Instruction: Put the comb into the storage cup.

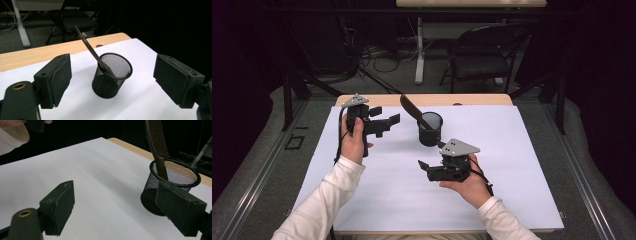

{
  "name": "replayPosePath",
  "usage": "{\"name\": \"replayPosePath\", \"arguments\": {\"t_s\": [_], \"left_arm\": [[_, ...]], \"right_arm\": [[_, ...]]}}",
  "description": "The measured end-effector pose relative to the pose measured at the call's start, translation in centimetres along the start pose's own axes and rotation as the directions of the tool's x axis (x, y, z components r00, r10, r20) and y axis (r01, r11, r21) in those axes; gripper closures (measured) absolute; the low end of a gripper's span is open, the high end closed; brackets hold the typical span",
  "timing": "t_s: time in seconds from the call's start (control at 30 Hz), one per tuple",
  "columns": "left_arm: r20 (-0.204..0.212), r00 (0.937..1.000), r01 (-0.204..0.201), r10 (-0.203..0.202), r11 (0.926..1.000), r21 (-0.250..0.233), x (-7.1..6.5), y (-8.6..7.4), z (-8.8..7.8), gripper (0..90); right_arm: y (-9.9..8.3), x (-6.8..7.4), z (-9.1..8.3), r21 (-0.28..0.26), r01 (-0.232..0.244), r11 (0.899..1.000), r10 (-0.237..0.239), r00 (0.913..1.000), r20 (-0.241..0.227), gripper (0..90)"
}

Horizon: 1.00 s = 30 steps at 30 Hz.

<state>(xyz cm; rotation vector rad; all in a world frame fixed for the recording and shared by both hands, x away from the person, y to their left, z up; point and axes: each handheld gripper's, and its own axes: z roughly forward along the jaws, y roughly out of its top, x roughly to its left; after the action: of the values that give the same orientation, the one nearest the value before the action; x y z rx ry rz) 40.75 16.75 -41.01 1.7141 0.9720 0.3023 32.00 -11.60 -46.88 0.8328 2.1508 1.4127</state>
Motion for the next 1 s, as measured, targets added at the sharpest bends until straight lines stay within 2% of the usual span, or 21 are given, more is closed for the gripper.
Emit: {"name": "replayPosePath", "arguments": {"t_s": [0.23, 0.3, 0.37, 0.47, 0.63, 1.0], "left_arm": [[0.003, 0.9998, -0.022, 0.022, 0.9998, 0.003, 0.1, -0.1, -1.0, 15.3], [0.006, 0.9995, -0.030, 0.030, 0.9995, 0.006, 0.3, -0.2, -1.4, 15.3], [0.007, 0.9995, -0.031, 0.031, 0.9995, 0.006, 0.3, -0.2, -1.5, 15.3], [0.020, 0.9989, -0.043, 0.043, 0.9990, 0.008, 0.3, -0.4, -2.2, 15.3], [0.033, 0.9973, -0.066, 0.065, 0.9978, 0.008, 0.0, -0.7, -3.2, 15.3], [0.068, 0.9926, -0.102, 0.101, 0.9947, 0.015, -0.3, -1.8, -5.5, 15.3]], "right_arm": [[0.4, -0.2, -0.1, 0.007, -0.005, 1.000, 0.005, 1.0000, 0.006, 15.7], [0.6, -0.6, -0.2, 0.012, -0.031, 0.999, 0.031, 0.9995, -0.002, 15.7], [0.7, -0.8, -0.3, 0.012, -0.036, 0.999, 0.036, 0.9993, -0.001, 15.7], [1.1, -1.4, -0.8, 0.018, -0.043, 0.999, 0.043, 0.9988, 0.021, 15.5], [1.3, -2.4, -1.7, 0.023, -0.077, 0.997, 0.076, 0.9965, 0.033, 15.3], [1.3, -4.1, -4.1, 0.011, -0.111, 0.994, 0.111, 0.9921, 0.059, 14.6]]}}
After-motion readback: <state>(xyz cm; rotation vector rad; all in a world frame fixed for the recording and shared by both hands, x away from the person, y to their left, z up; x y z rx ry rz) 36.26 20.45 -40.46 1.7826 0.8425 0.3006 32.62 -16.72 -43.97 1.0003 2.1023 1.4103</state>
